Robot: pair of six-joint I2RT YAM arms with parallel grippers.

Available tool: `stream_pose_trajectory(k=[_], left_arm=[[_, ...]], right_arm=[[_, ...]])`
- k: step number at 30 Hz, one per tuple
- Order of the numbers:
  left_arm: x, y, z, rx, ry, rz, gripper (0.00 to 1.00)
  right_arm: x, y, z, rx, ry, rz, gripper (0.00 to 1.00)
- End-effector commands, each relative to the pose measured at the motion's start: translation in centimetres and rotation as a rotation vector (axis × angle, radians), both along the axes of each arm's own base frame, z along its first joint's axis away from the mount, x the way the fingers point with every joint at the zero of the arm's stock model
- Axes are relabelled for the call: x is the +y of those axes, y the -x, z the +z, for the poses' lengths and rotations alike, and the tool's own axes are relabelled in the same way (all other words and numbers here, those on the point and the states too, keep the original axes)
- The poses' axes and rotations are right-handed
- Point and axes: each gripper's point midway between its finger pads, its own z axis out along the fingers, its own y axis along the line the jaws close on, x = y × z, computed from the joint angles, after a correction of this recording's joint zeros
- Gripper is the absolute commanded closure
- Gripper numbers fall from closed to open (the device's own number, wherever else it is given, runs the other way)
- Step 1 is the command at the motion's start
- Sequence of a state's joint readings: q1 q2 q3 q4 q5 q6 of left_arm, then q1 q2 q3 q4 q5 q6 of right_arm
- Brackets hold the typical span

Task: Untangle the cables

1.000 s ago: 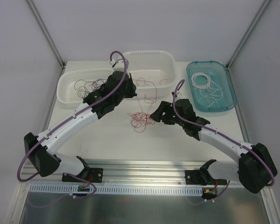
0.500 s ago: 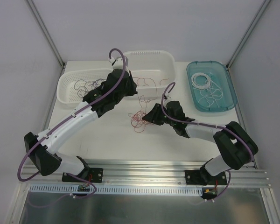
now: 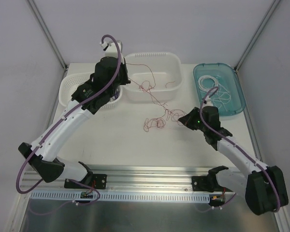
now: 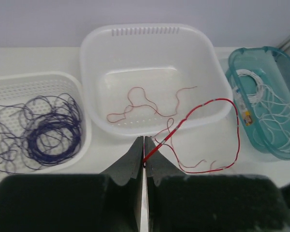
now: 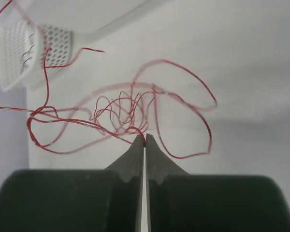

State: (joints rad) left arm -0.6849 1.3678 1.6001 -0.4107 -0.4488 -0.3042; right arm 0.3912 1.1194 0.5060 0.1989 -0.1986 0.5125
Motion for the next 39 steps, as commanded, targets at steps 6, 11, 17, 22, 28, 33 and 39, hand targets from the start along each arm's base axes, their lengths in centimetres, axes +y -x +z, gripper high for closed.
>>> stream_pose_trajectory(k=[6, 11, 17, 22, 28, 33, 39], left_arm=[[11.3, 1.6, 14.9, -0.361, -0.021, 0.286, 1.00], [12.7, 2.8, 18.2, -0.432, -0.040, 0.296, 1.00], [14.5, 4.1, 20.7, -0.484, -0.075, 0.340, 1.00], [9.6, 4.5, 18.8, -0.457, 0.059, 0.095, 1.00], [4.0, 4.3, 12.4, -0.295, 0.149, -0.091, 1.00], [2.1, 4.5, 8.6, -0.200, 0.180, -0.127, 1.00], [1.1, 4.8, 5.0, -0.114, 0.199, -0.128, 1.00]], right_arm=[[-13.5, 6.2, -5.0, 0.381, 0.318, -0.290, 0.99], [-15.5, 6.7, -4.3, 0.414, 0.339, -0.325, 0.99], [-15.5, 7.7, -5.8, 0.507, 0.344, -0.290, 0.99], [-14.4, 6.7, -5.0, 0.459, 0.318, -0.216, 0.82], [-14.6, 5.2, -2.4, 0.401, 0.450, -0.167, 0.53], [-14.1, 4.4, 1.0, 0.295, 0.539, -0.145, 0.35], [-10.9, 4.0, 5.2, 0.128, 0.480, 0.010, 0.27]])
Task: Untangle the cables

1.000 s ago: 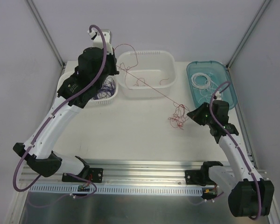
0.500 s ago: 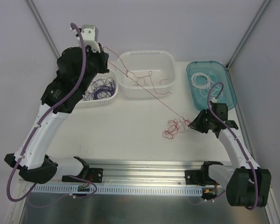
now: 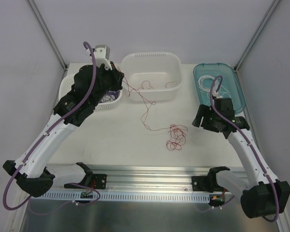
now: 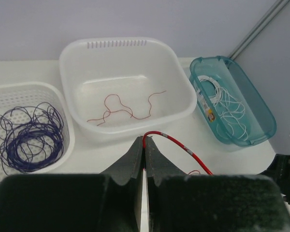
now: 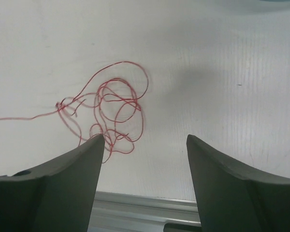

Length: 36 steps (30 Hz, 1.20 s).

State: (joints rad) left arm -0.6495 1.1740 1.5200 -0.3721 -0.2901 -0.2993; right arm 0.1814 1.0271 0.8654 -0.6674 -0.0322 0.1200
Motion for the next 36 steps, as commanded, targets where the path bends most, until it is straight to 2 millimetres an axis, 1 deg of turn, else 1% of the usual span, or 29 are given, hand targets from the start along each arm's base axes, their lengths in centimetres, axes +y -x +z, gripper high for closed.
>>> stream_pose_trajectory(k=[1, 2, 3, 5, 7, 8, 10, 11, 13, 14, 15, 17, 19, 20, 21, 22, 23, 24, 26, 27, 29, 30, 31, 32, 33, 34, 35, 36], left_arm=[[-0.4, 0.4, 0.2, -0.001, 0.078, 0.002, 1.00], [-0.4, 0.4, -0.6, 0.015, 0.074, 0.008, 1.00], [-0.3, 0.4, -1.0, 0.022, 0.071, 0.015, 1.00], [0.0, 0.4, -1.9, 0.036, 0.063, 0.035, 1.00], [0.2, 0.4, -2.2, 0.038, 0.063, 0.045, 1.00], [0.3, 0.4, -2.6, 0.045, 0.058, 0.048, 1.00], [0.3, 0.4, -2.8, 0.048, 0.054, 0.050, 1.00], [0.4, 0.4, -2.9, 0.049, 0.053, 0.050, 1.00], [0.5, 0.5, -3.0, 0.049, 0.048, 0.055, 1.00], [0.6, 0.4, -3.1, 0.049, 0.045, 0.058, 1.00], [0.7, 0.5, -3.2, 0.049, 0.042, 0.064, 1.00], [1.0, 0.5, -3.1, 0.042, 0.033, 0.070, 1.00], [1.4, 0.6, -3.0, 0.034, 0.026, 0.083, 1.00], [1.6, 0.6, -3.0, 0.031, 0.023, 0.089, 1.00], [1.8, 0.6, -3.0, 0.028, 0.018, 0.096, 1.00], [2.1, 0.6, -2.9, 0.024, 0.011, 0.110, 1.00], [2.3, 0.6, -2.9, 0.021, 0.009, 0.117, 1.00], [2.5, 0.7, -2.8, 0.017, 0.003, 0.124, 1.00], [3.1, 0.7, -2.6, 0.008, -0.006, 0.147, 1.00], [3.3, 0.7, -2.5, 0.004, -0.009, 0.153, 1.00], [4.2, 0.6, -2.6, -0.006, -0.038, 0.192, 1.00], [4.7, 0.5, -2.5, -0.011, -0.055, 0.210, 1.00], [5.4, 0.5, -2.6, -0.022, -0.095, 0.229, 1.00], [6.6, 0.3, -2.6, -0.028, -0.127, 0.284, 1.00], [7.8, 0.0, -2.7, -0.025, -0.158, 0.326, 1.00], [8.9, -0.1, -2.7, -0.029, -0.203, 0.361, 1.00], [10.3, -0.3, -2.8, -0.024, -0.230, 0.406, 1.00], [11.6, -0.3, -3.4, 0.000, -0.265, 0.442, 1.00]], right_arm=[[2.7, 0.2, 4.0, -0.101, -0.089, 0.170, 0.27], [3.3, 0.3, 4.4, -0.109, -0.112, 0.189, 0.27], [3.7, 0.4, 4.7, -0.116, -0.130, 0.192, 0.27], [4.4, 0.8, 4.5, -0.102, -0.129, 0.212, 0.27], [5.3, 1.2, 3.5, -0.072, -0.142, 0.224, 0.28], [6.4, 1.7, 2.4, -0.053, -0.153, 0.259, 0.28], [7.7, 2.2, 1.2, -0.027, -0.175, 0.279, 0.29], [8.7, 2.6, 0.2, -0.022, -0.176, 0.309, 0.30], [9.6, 2.6, -0.8, -0.018, -0.175, 0.312, 0.30], [10.3, 2.2, -1.2, -0.033, -0.170, 0.328, 0.30], [10.1, 2.0, -2.0, -0.031, -0.145, 0.317, 0.30], [10.7, 1.3, -2.7, -0.036, -0.136, 0.326, 0.32], [11.0, 0.8, -3.0, -0.044, -0.132, 0.330, 0.33], [11.6, 0.3, -2.9, -0.069, -0.136, 0.346, 0.34], [11.8, 0.2, -3.4, -0.058, -0.131, 0.355, 0.36], [12.3, -0.2, -3.4, -0.070, -0.135, 0.365, 0.37], [12.5, -0.2, -4.1, -0.052, -0.127, 0.373, 0.39], [12.8, -0.3, -4.3, -0.050, -0.133, 0.381, 0.40], [13.2, -0.5, -4.8, -0.038, -0.137, 0.388, 0.47], [13.3, -0.4, -5.2, -0.023, -0.136, 0.389, 0.54], [12.8, -0.1, -5.6, -0.010, -0.118, 0.382, 0.64], [12.2, -0.2, -5.6, -0.017, -0.081, 0.374, 0.75], [11.3, 0.2, -5.3, -0.010, -0.056, 0.364, 0.82], [10.7, 0.1, -4.8, -0.018, -0.037, 0.356, 0.88], [9.7, 0.0, -4.3, -0.029, -0.008, 0.336, 0.97], [7.8, 0.3, -3.5, -0.025, 0.020, 0.312, 0.99], [6.9, 0.0, -2.1, -0.048, 0.027, 0.290, 0.99], [5.8, -0.1, -1.2, -0.058, 0.035, 0.268, 0.99]])
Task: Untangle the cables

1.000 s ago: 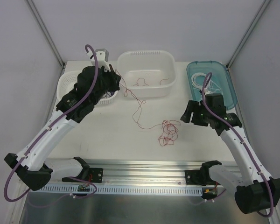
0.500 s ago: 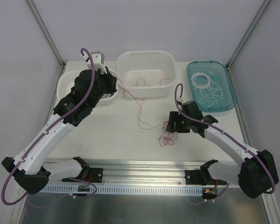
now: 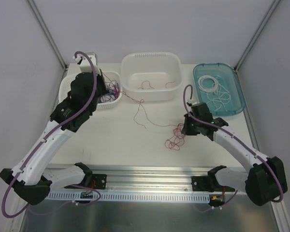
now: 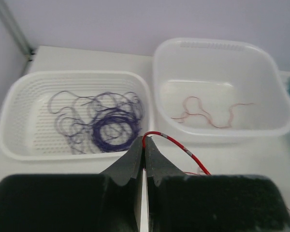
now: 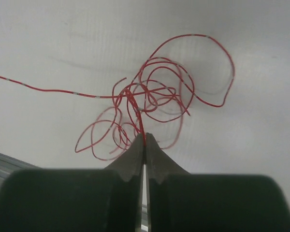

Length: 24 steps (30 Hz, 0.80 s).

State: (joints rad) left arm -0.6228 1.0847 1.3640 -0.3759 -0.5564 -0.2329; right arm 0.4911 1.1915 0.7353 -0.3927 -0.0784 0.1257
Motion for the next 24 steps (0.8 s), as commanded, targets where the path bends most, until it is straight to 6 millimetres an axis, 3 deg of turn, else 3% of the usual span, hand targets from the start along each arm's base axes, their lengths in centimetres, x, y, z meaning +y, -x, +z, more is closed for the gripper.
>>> stream_pose_trajectory(k=[1, 3, 4, 6, 7, 11, 15, 17, 19, 24], left_arm=[[7.1, -0.1, 0.4, 0.003, -0.145, 0.225, 1.00], [9.8, 0.1, 0.1, 0.028, -0.193, 0.313, 1.00], [10.9, 0.4, -0.3, 0.049, -0.239, 0.341, 1.00], [13.4, 0.9, -0.6, 0.073, -0.289, 0.428, 1.00], [14.2, 1.1, -1.3, 0.105, -0.326, 0.449, 1.00], [17.2, 2.3, -3.3, 0.196, -0.373, 0.536, 1.00], [18.6, 3.6, -6.8, 0.299, -0.369, 0.559, 1.00], [18.5, 4.2, -9.6, 0.373, -0.351, 0.543, 1.00], [17.5, 4.6, -11.5, 0.406, -0.293, 0.493, 1.00], [15.6, 5.4, -14.0, 0.445, -0.218, 0.391, 1.00]], right_arm=[[-5.8, -1.0, 4.9, -0.088, 0.079, -0.113, 0.99], [-7.8, -1.6, 9.0, -0.178, 0.044, -0.178, 0.99], [-9.9, -1.3, 9.9, -0.182, 0.064, -0.221, 0.99], [-11.5, -1.8, 14.0, -0.278, 0.064, -0.254, 0.99], [-12.7, -1.6, 15.0, -0.282, 0.071, -0.300, 0.99], [-13.6, -1.8, 19.0, -0.365, 0.026, -0.386, 0.99], [-13.9, -2.5, 21.2, -0.404, -0.069, -0.469, 0.99], [-13.5, -2.6, 22.3, -0.416, -0.096, -0.453, 0.99], [-12.5, -3.0, 23.0, -0.428, -0.144, -0.408, 0.99], [-9.8, -3.3, 25.2, -0.441, -0.266, -0.294, 0.99]])
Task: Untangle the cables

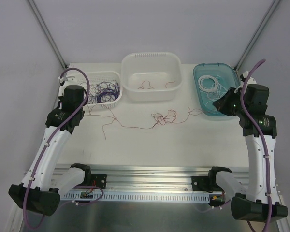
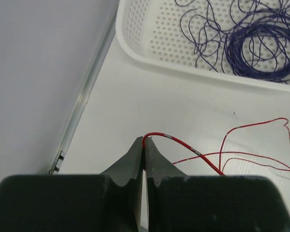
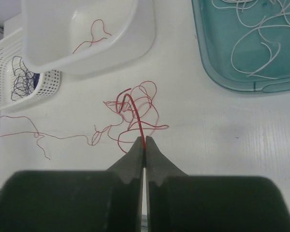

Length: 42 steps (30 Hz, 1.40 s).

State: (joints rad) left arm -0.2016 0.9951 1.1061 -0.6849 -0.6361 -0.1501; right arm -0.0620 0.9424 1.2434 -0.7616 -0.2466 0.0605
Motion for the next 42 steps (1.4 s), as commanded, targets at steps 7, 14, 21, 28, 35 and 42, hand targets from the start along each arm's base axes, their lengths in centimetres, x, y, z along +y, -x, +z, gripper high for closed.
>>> stream_pose_trajectory(k=[7, 14, 21, 28, 35, 42], left_arm=[[-0.5, 2.4, -4.8, 0.134, 0.050, -0.005, 1.00], [-7.7, 2.0, -9.1, 0.286, 0.334, -0.283, 0.59], [-18.2, 2.2, -5.3, 0.135, 0.671, -0.838, 0.29], [-25.1, 1.5, -4.3, -0.003, 0.557, -1.163, 0.24], [-29.5, -3.3, -6.0, 0.010, 0.489, -1.232, 0.23], [-33.2, -6.8, -7.2, -0.023, 0.518, -1.270, 0.26]], right_arm=[[1.9, 0.6, 12.6, -0.308, -0.025, 0.104, 0.99], [6.3, 0.0, 15.2, -0.371, -0.173, 0.298, 0.99], [9.1, -0.3, 11.8, -0.282, -0.163, 0.369, 0.99], [10.6, 0.1, 12.0, -0.279, -0.169, 0.413, 0.99], [11.7, 1.0, 12.9, -0.295, -0.191, 0.461, 0.99], [12.5, 2.3, 13.9, -0.329, -0.209, 0.502, 0.99]])
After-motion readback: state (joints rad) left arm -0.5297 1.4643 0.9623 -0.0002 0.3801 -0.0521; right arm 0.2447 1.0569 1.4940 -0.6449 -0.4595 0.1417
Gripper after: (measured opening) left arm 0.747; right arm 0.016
